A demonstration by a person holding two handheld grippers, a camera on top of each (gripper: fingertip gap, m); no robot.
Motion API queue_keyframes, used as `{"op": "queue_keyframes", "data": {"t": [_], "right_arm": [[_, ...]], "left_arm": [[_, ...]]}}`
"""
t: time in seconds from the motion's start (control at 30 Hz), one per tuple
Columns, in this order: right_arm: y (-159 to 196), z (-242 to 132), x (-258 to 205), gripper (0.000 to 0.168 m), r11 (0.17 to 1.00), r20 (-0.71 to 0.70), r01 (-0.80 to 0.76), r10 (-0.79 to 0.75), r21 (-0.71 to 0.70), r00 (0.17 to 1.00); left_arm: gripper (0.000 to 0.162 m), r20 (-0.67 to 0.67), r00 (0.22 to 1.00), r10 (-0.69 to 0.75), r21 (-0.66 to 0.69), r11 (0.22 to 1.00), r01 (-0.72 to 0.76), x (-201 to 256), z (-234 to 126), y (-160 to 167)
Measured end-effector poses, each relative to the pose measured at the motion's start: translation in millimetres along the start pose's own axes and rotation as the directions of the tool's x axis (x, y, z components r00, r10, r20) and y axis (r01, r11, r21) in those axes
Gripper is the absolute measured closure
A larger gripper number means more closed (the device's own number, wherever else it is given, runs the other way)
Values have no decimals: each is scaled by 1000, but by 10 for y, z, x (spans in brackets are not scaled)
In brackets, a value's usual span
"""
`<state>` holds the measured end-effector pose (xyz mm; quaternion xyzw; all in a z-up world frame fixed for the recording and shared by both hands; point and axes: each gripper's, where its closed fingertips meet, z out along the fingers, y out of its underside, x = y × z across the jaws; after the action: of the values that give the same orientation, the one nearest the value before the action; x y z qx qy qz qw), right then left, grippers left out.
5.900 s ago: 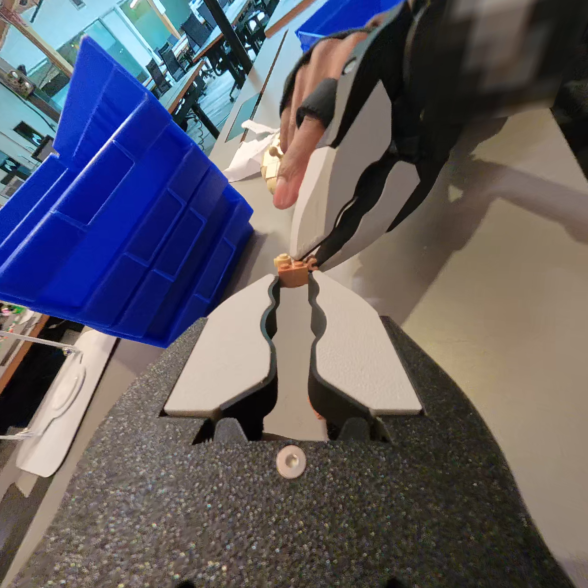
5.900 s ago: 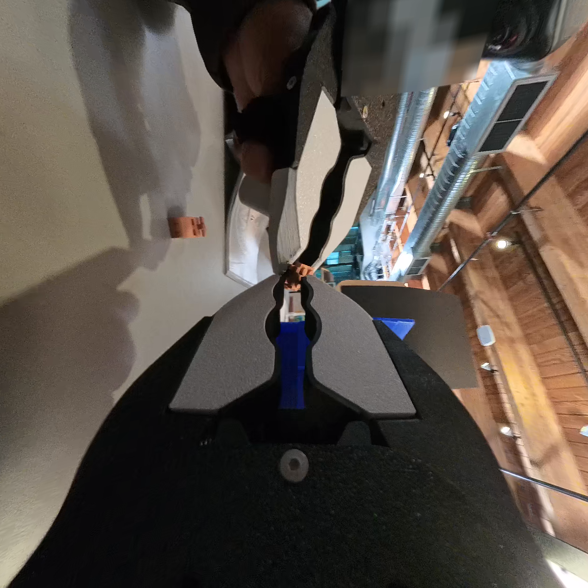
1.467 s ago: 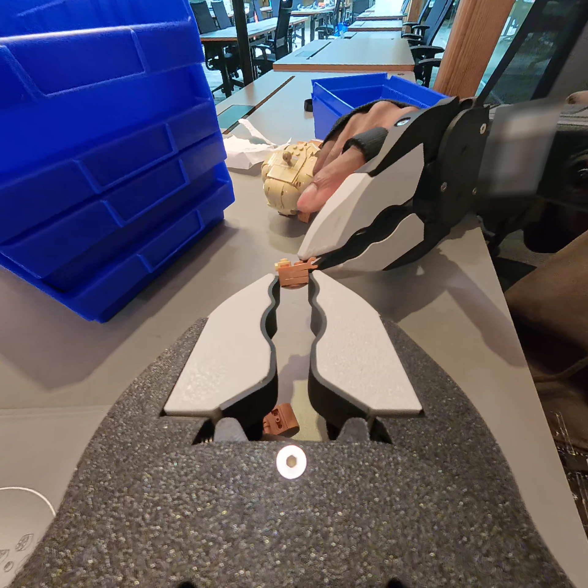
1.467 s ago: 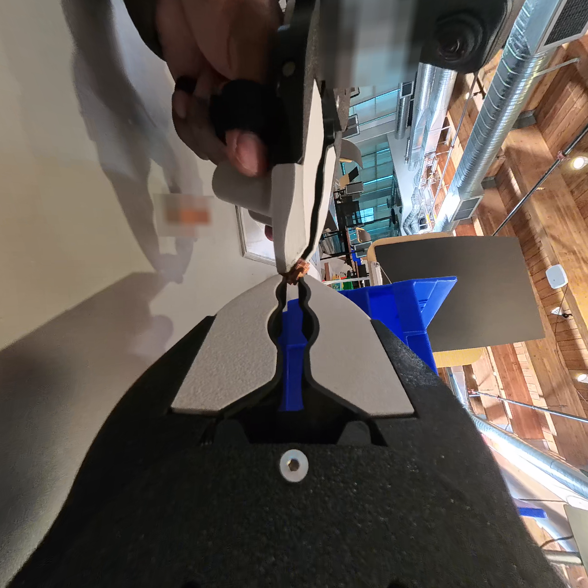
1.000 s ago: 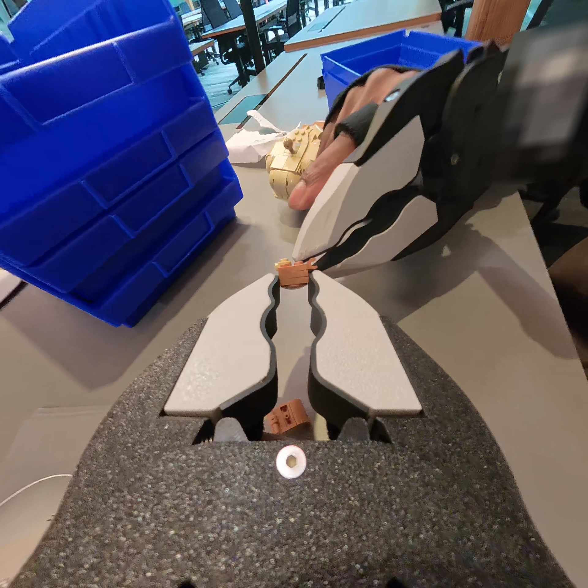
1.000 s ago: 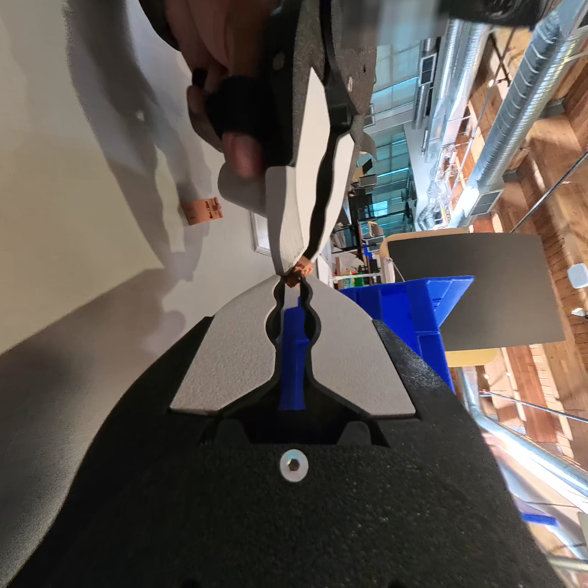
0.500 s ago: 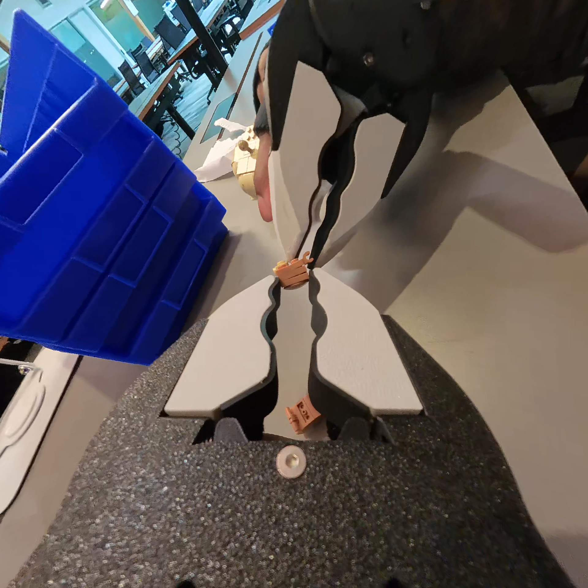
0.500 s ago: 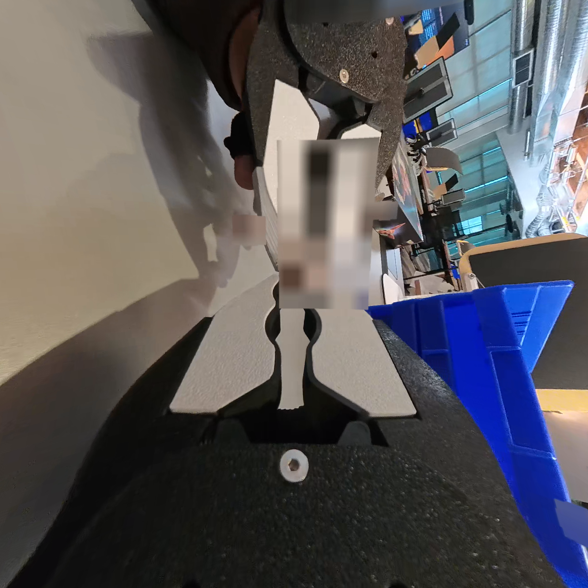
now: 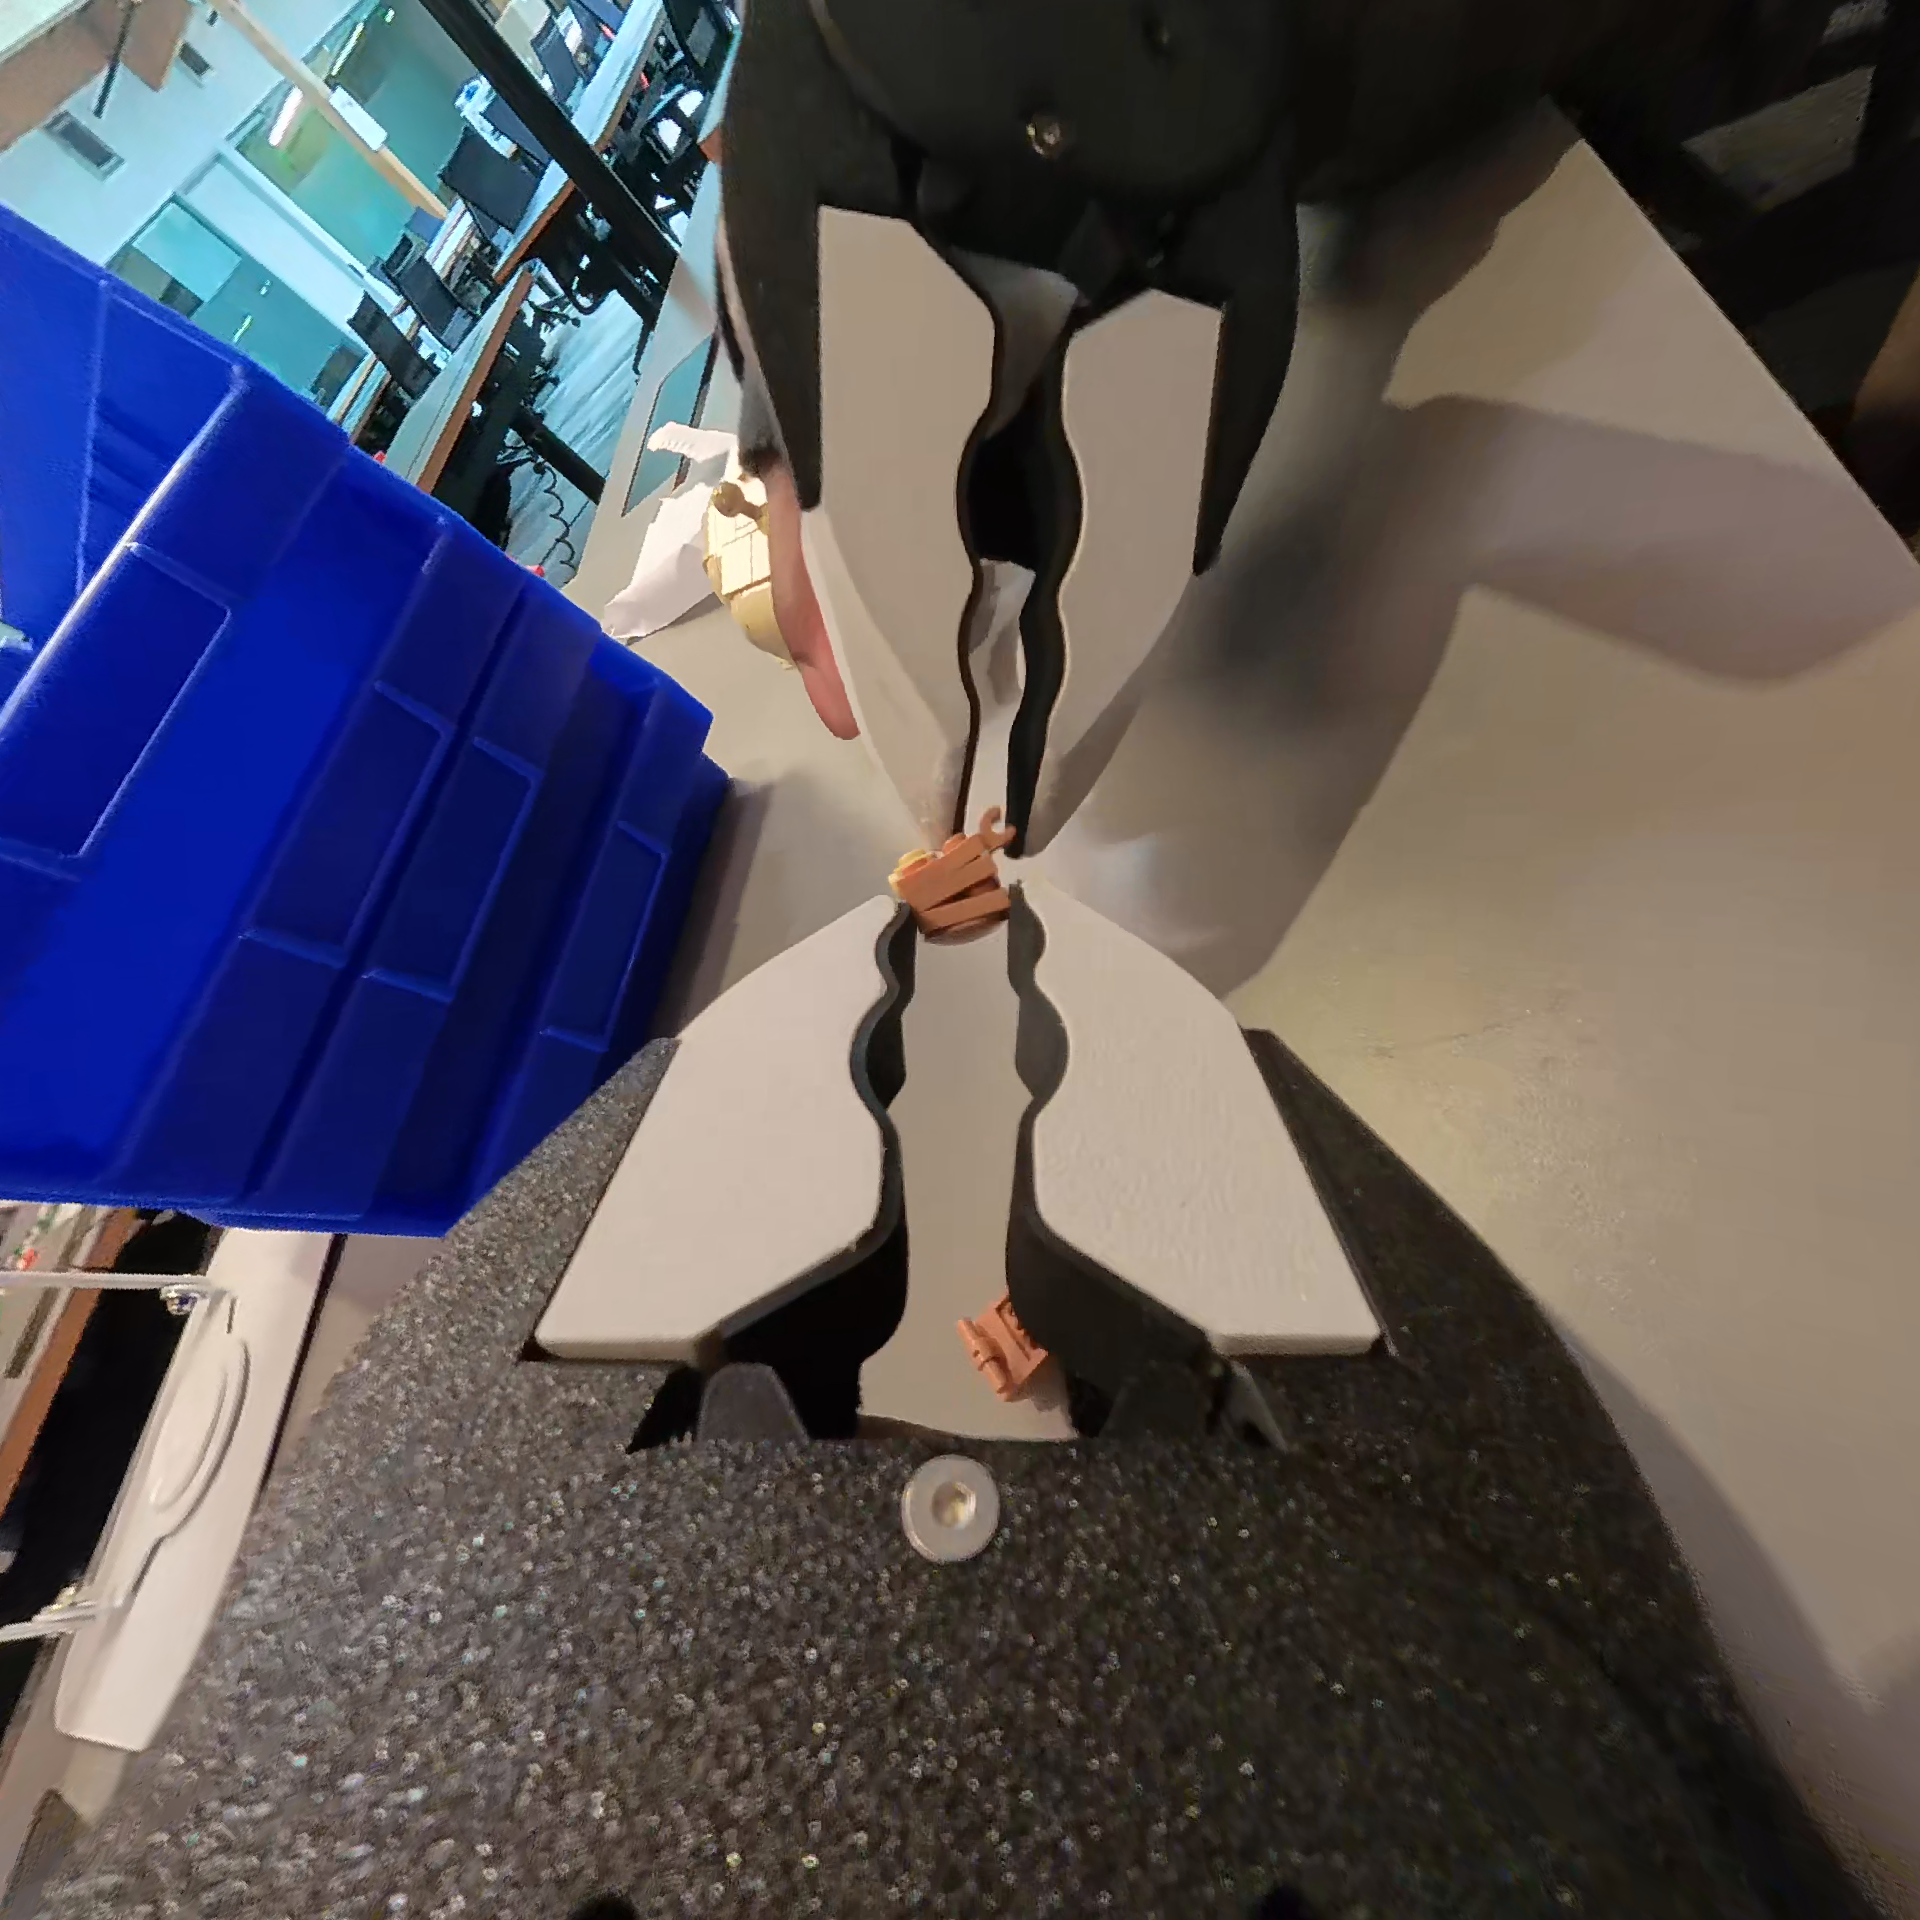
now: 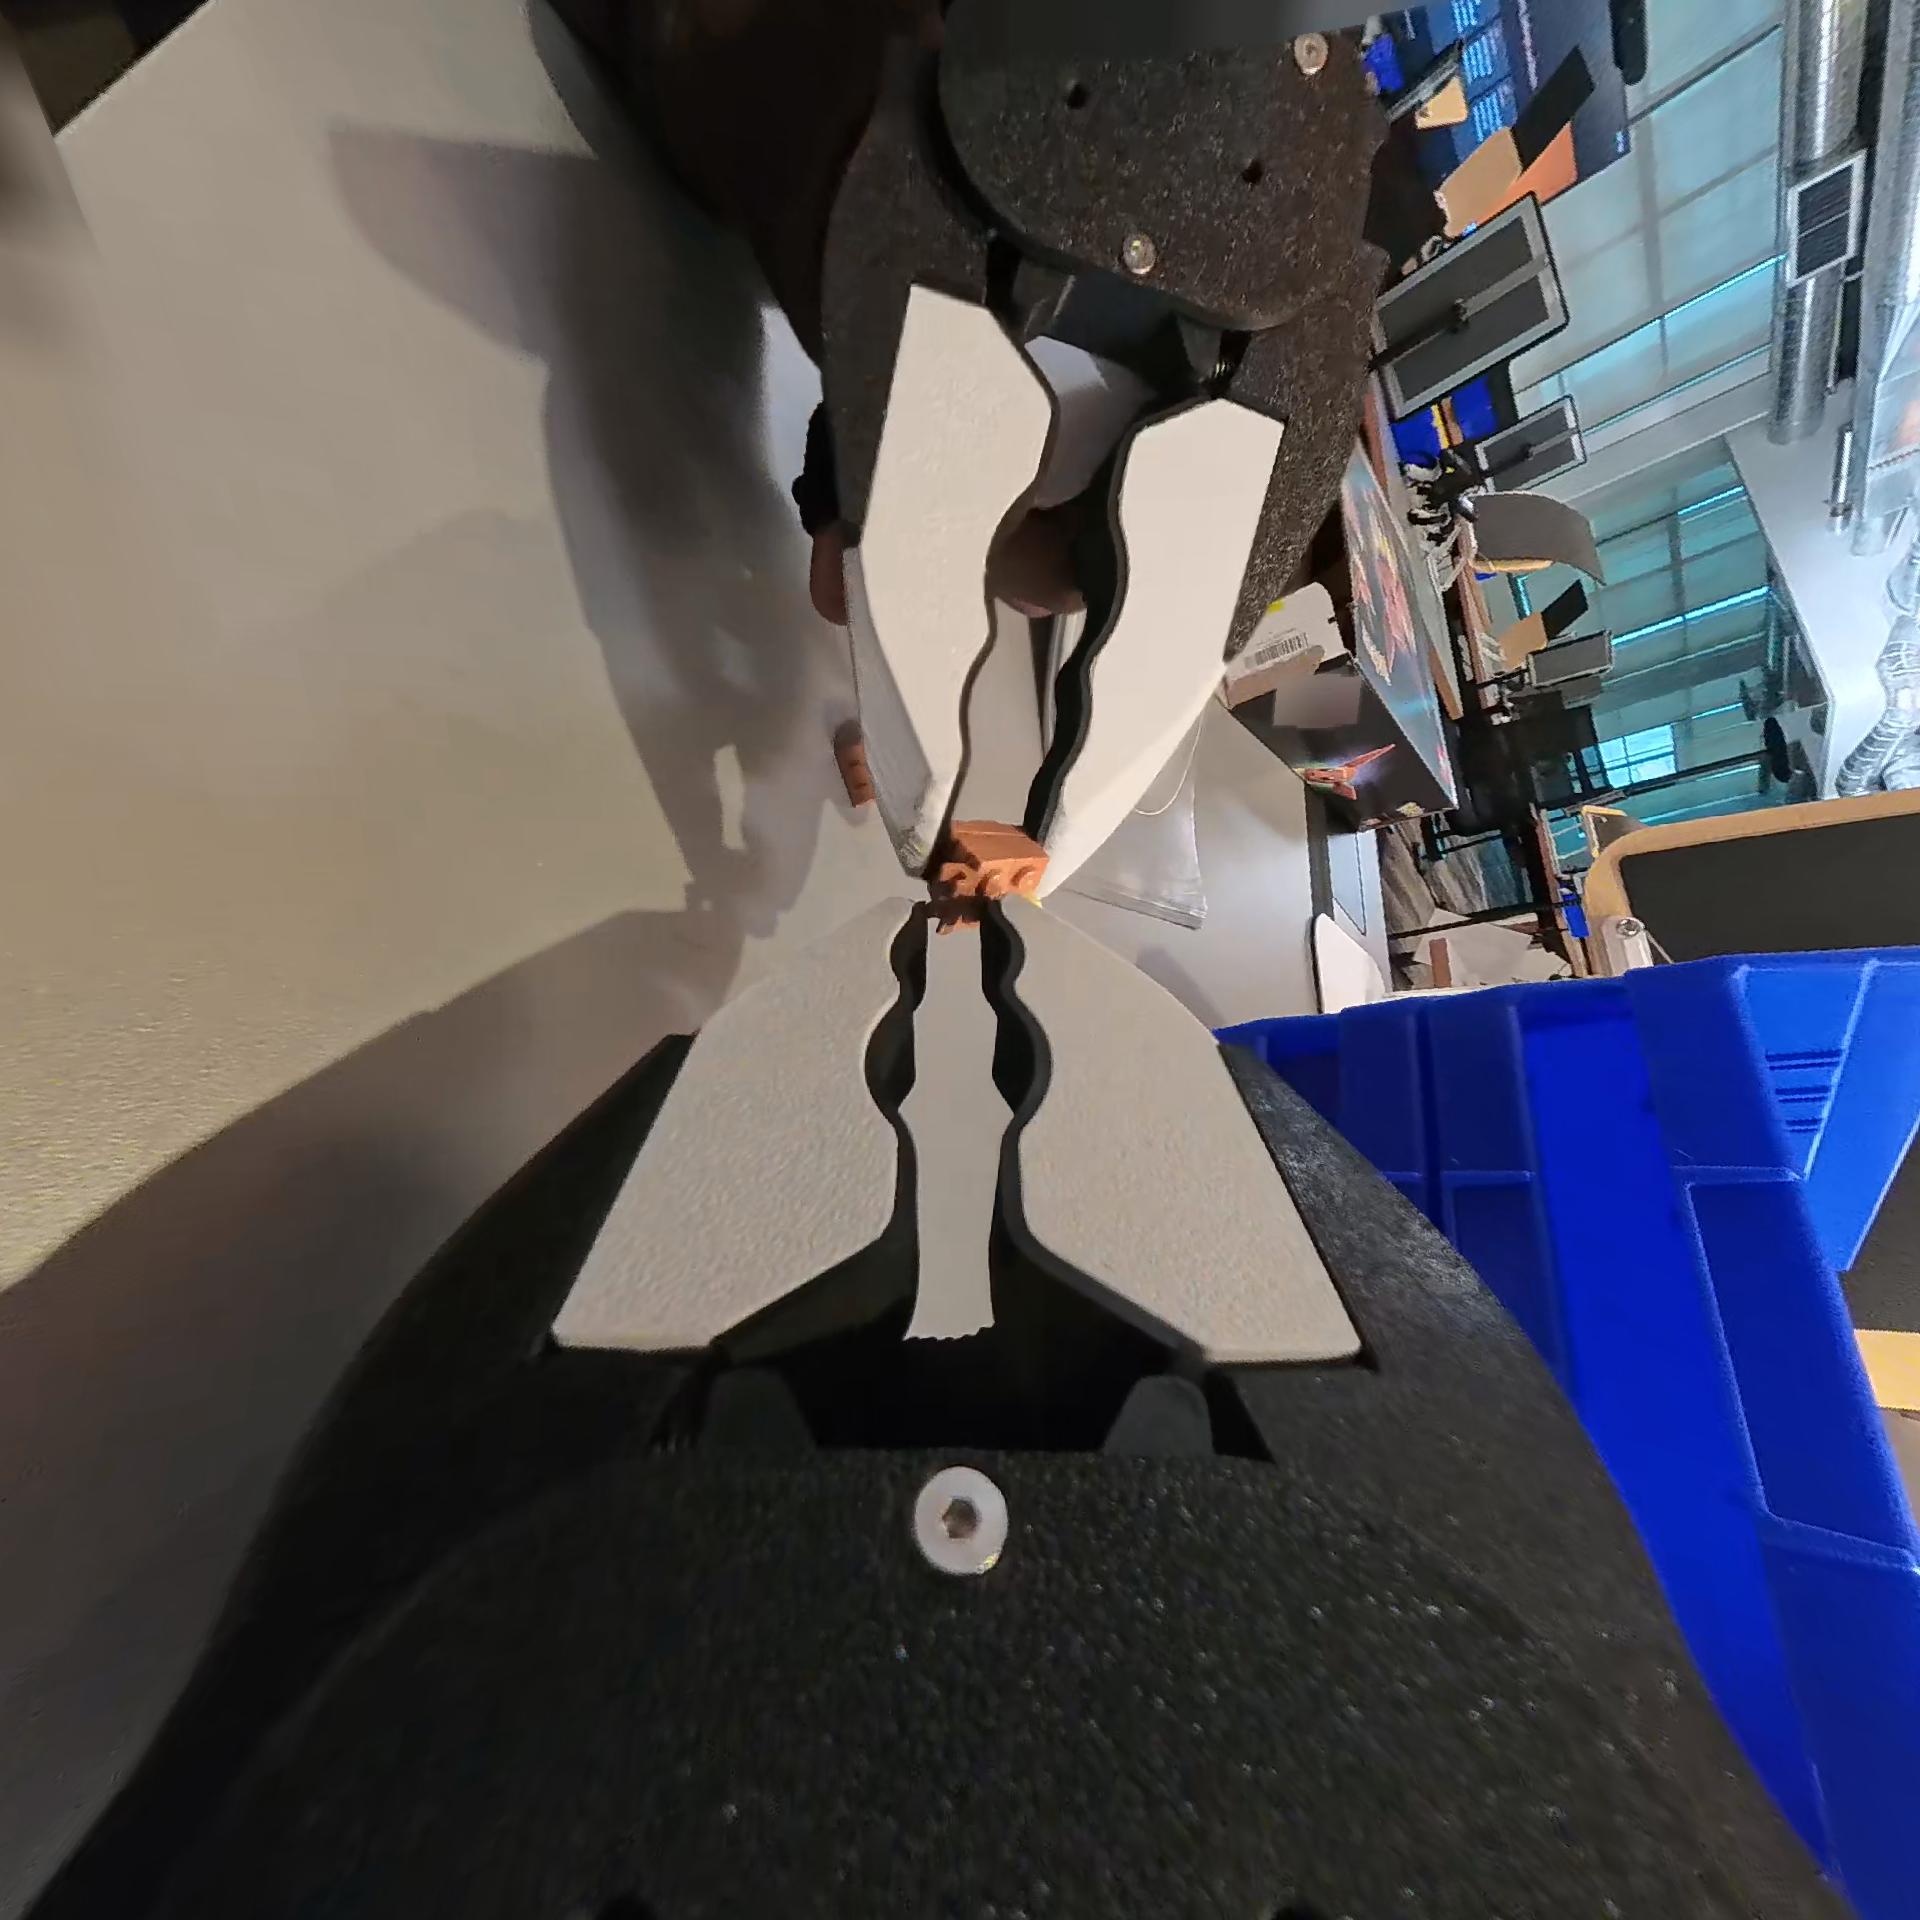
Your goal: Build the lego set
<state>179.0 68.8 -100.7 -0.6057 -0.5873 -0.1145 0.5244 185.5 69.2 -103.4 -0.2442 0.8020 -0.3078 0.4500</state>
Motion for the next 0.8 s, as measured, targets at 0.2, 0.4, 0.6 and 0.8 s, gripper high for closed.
{"op": "queue_keyframes", "data": {"t": [0.2,0.4,0.6,0.8], "right_arm": [[74,-15,39,163,999,-9,-31,31,-8,999],[156,23,26,162,998,-9,-46,45,-48,999],[285,1,40,162,991,-37,-49,45,-124,998],[298,-68,68,162,987,-90,-45,31,-156,995]], "left_arm": [[145,6,1000,21,-17,1000,-21,4,8,39],[145,-14,1000,2,-56,998,-3,28,32,118],[145,-15,998,-64,-73,995,63,-14,11,166],[145,-28,991,-129,-97,987,126,-19,15,221]]}}
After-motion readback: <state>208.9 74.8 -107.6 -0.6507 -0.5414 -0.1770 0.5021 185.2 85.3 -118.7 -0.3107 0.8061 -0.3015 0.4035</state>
